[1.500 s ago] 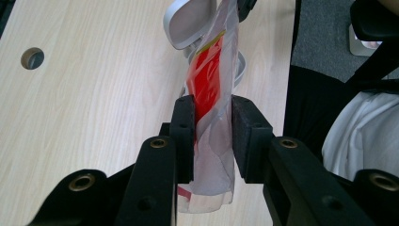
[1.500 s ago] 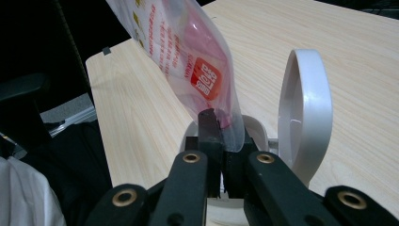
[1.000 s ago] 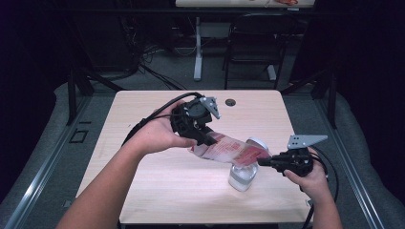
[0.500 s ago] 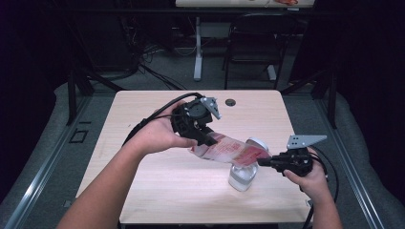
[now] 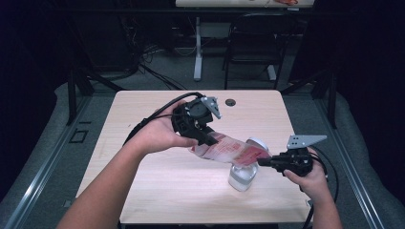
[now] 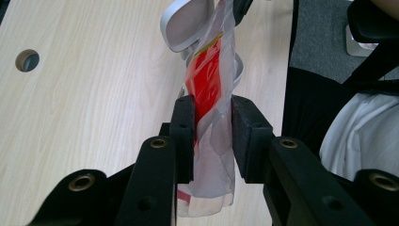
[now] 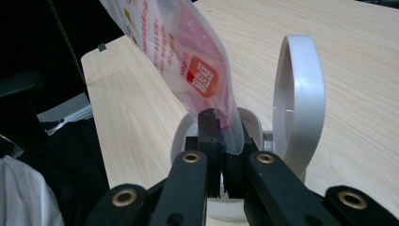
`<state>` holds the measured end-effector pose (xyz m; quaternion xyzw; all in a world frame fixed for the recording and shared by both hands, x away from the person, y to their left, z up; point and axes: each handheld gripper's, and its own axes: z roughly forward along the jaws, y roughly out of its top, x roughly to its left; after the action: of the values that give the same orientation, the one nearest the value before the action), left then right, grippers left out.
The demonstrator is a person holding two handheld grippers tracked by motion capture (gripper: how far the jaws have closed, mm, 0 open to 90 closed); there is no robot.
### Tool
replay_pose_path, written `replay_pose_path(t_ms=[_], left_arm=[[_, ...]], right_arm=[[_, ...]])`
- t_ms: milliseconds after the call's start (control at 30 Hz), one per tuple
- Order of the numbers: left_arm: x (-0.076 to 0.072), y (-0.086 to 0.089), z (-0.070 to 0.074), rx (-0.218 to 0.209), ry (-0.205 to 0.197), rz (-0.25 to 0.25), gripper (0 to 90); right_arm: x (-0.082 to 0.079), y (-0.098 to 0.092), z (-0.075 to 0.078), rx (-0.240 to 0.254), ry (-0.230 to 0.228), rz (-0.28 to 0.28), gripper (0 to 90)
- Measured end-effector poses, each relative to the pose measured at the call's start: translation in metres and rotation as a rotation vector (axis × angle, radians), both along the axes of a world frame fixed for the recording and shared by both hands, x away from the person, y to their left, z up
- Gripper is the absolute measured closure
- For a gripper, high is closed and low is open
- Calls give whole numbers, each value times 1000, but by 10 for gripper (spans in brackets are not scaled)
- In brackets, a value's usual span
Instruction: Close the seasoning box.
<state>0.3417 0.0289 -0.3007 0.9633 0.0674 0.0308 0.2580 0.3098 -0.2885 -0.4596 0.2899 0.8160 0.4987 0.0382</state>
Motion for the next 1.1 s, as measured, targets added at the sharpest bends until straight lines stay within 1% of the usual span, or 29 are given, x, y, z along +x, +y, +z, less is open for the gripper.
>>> replay_pose_path(t_ms=[433,1100], left_arm=[[0,-1,0,-5,-3,-2,721],[-1,-3,1,-4,-4,-9,721]], right_arm=[[0,0,-1,3,4,-2,884],[1,-1,-1,-7,4,-4,883]])
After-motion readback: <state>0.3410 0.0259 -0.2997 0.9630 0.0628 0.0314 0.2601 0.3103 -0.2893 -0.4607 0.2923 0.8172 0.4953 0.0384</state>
